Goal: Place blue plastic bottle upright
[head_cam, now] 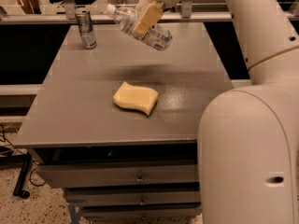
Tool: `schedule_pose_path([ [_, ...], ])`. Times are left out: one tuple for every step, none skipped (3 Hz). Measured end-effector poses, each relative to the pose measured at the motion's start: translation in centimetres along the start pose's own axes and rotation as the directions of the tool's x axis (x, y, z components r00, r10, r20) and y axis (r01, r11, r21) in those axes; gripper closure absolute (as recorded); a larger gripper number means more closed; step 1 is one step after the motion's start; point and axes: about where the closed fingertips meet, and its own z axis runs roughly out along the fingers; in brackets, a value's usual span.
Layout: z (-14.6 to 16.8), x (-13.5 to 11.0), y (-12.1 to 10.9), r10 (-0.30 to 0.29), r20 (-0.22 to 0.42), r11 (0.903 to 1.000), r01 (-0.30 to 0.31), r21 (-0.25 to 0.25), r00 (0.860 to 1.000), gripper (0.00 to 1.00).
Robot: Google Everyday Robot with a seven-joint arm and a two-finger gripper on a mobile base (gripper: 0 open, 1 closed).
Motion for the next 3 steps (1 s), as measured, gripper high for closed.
schedule_pose_path([
  [-3.0, -1.5, 0.1, 0.025, 0.273, 0.9996, -0.028, 0.007, 0.962, 1.0],
  [-5.7, 0.0, -0.4, 0.082, 0.474, 0.9952, -0.098, 0.007, 0.877, 1.0],
  [-8.6, 2.9, -1.2, 0.14, 0.599, 0.9822, -0.187, 0.017, 0.788, 1.0],
])
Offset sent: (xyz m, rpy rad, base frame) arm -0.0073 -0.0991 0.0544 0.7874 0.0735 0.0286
